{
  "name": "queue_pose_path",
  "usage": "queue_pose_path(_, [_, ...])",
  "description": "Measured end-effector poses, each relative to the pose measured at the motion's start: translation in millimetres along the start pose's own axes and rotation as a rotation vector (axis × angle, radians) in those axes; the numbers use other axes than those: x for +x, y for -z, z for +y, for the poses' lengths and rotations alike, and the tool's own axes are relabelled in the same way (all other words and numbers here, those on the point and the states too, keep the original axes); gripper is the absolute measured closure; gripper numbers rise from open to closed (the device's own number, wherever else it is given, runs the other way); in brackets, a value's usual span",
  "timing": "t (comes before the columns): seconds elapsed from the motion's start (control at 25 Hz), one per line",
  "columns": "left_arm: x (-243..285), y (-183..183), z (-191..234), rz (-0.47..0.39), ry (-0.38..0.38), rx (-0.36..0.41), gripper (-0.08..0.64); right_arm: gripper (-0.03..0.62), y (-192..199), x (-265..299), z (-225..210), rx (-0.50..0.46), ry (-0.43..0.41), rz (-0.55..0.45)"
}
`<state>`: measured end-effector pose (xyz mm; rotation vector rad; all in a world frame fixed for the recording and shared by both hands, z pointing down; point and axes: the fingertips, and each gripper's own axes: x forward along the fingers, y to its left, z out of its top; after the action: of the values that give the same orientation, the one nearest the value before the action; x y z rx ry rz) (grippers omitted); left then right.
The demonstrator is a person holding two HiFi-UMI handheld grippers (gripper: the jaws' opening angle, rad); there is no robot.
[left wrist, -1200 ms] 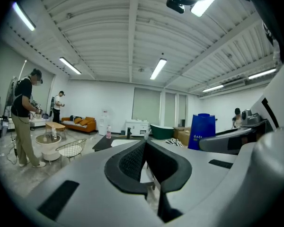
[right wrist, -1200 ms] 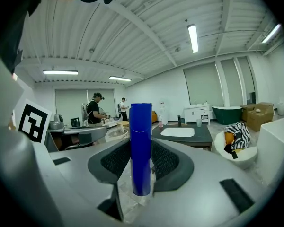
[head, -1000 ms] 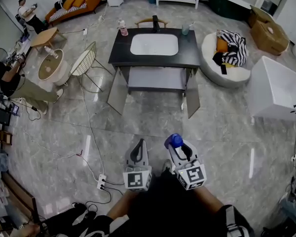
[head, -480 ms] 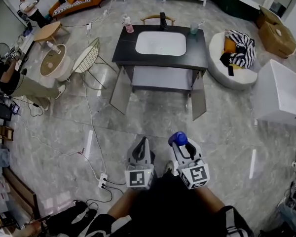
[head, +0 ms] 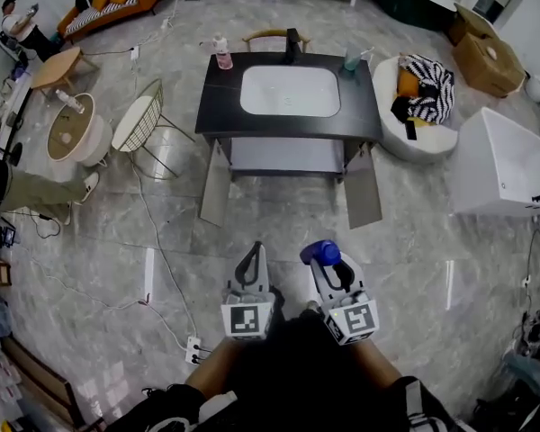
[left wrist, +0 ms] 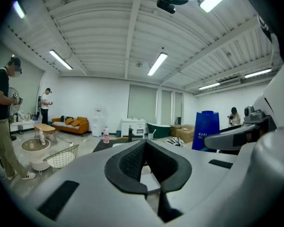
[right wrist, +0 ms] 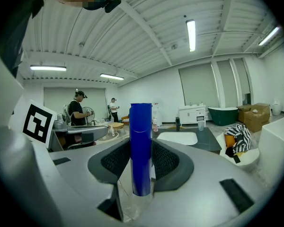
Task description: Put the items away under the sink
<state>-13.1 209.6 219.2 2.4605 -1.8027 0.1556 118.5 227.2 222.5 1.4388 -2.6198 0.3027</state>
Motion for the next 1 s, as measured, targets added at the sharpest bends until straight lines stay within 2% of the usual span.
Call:
queue_pose_path(0.2, [33, -9, 40, -0.032, 0.006, -0.048, 0.545, 0.451, -9, 50, 4, 0.0, 0.035, 0.003])
queue_pose_path(0.36, [56, -7, 56, -0.011, -0.003, -0.093, 0.545, 0.451, -11, 79, -3, -0.007, 0.048, 0.016])
queue_pose_path(0.56, [97, 1, 61, 0.032, -0.006, -0.059, 0.545, 0.451, -19, 113, -31, -0.033, 0.037, 0.008])
queue_pose_path(0.8, [148, -3, 62, 0.038, -0.063, -0.074, 0.545, 0.451, -21, 153, -75, -0.058, -0.018, -0.006])
queue_pose_path(1.0, [181, -2, 67, 0.034, -0.081, -0.087, 0.545, 0.451, -10, 190, -104, -0.064, -0.011, 0.001])
